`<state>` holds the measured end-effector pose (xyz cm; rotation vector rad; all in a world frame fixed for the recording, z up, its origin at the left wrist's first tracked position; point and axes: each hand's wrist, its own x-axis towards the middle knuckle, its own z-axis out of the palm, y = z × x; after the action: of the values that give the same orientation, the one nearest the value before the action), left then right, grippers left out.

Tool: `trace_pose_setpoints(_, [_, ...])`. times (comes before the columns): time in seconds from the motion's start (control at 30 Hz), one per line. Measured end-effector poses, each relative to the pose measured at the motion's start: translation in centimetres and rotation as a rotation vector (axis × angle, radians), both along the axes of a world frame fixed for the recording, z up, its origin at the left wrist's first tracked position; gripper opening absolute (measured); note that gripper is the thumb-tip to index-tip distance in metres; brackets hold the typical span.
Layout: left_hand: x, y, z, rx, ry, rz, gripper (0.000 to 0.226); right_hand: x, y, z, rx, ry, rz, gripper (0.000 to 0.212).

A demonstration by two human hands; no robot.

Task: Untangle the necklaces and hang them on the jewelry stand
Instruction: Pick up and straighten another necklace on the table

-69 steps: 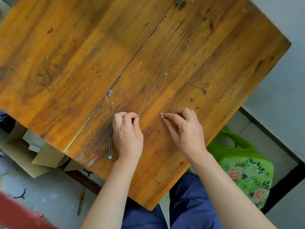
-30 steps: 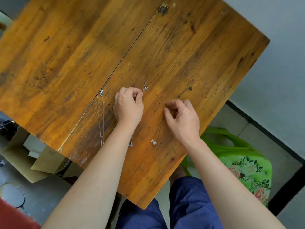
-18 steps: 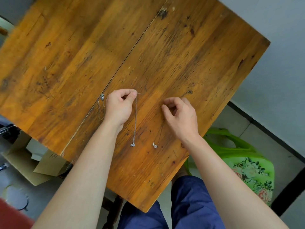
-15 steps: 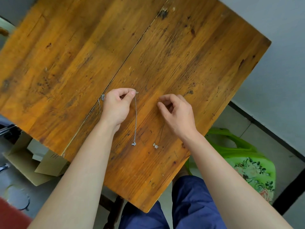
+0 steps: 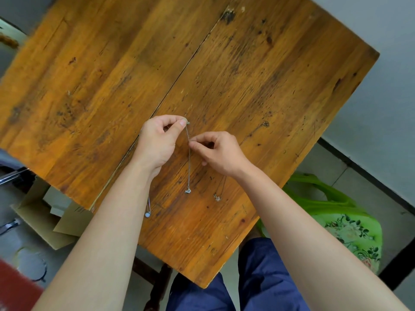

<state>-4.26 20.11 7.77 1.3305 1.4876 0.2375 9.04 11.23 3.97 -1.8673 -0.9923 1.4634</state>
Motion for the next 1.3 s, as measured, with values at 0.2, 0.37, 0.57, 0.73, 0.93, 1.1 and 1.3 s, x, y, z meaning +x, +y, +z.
trace_pose_setpoints(0.2, [0.1,0.0,-0.2,0.035,0.026,0.058,0.010,0.3,-0.8,0.5,-0.026,0.026,-0.100,0.012])
trace_pose_setpoints(0.37, [-0.7,-1.8,-0.5,0.255,0.205,0.016,0.017,0.5,-2.5,-0.2,0.028,-0.200,-0.149,0.016])
trace_pose_setpoints(0.57, [-3.5,-9.7,-0.6,0.295,0.350,-0.076,0.017,-0.3,-5.5,0.6,0.051,-0.306,-0.128,0.019])
trace_pose_setpoints(0.73, [-4.5,-14.3,-1.8,0.308,0.415,-0.091,0.024,-1.5,-6.8,0.7,0.037,-0.324,-0.143,0.019])
trace_pose_setpoints(0.93, [-4.7,-15.2,-2.3,0.323,0.433,-0.152,0.009,-2.0,-6.5,0.7,0.016,-0.354,-0.173,0.020])
trace_pose_setpoints(1.1, [-5.5,-14.4,-1.8,0.273,0.390,-0.138,0.013,-2.4,-5.3,0.5,0.027,-0.398,-0.195,0.018])
trace_pose_setpoints(1.3, [-5.0,-10.8,-1.5,0.312,0.366,-0.014,0.016,-3.1,-3.3,0.5,0.055,-0.494,-0.215,0.018])
